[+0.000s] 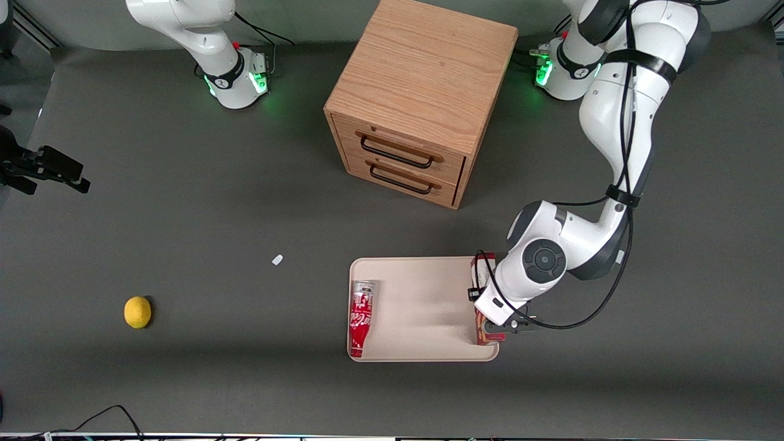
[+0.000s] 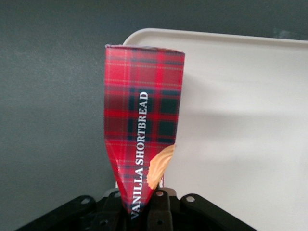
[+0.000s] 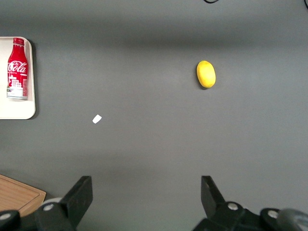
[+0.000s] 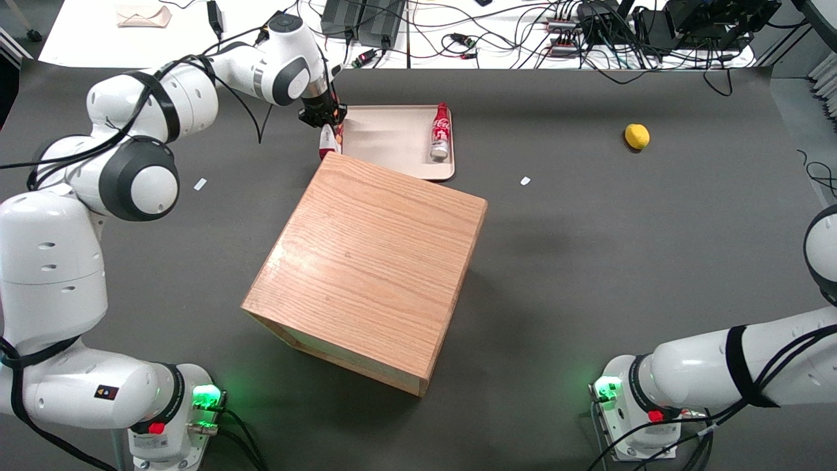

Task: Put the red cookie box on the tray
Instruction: 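Lower the box onto the tray and open the left gripper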

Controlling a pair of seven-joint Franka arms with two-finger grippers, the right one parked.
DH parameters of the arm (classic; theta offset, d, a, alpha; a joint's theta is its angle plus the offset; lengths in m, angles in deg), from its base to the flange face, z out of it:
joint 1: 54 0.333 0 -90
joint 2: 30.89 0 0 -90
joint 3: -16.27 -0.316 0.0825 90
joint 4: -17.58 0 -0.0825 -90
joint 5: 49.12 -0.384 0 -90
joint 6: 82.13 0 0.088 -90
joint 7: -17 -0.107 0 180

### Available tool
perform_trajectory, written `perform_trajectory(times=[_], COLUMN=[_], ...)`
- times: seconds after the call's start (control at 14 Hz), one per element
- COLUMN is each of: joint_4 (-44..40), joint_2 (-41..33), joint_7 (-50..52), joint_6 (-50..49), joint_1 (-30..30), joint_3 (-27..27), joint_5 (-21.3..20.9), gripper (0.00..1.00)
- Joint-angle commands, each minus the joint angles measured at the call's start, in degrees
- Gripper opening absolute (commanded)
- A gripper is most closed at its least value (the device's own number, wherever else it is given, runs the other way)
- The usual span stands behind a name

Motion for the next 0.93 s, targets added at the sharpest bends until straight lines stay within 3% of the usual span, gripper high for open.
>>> perform_trajectory(times=[0.0, 0.07, 0.14, 0.21, 0.57, 0.86], joint_4=[-1.9, -1.8, -1.8, -1.6, -0.8, 5.7], joint_2=[0.9, 1.0, 1.0, 0.8, -1.2, -12.1], joint_7=[1.7, 1.7, 1.8, 1.4, 1.6, 0.3], joint_6=[0.0, 0.0, 0.1, 0.8, 2.8, 1.5], joint_1=[-1.1, -1.1, -1.1, -1.1, -1.1, 1.7], joint_3=[-1.0, -1.0, -1.0, -1.1, -1.1, -1.1], joint_5=[-1.1, -1.1, -1.0, -1.4, -1.2, -0.7], gripper=[0.00, 0.00, 0.34, 0.99, 1.00, 1.00])
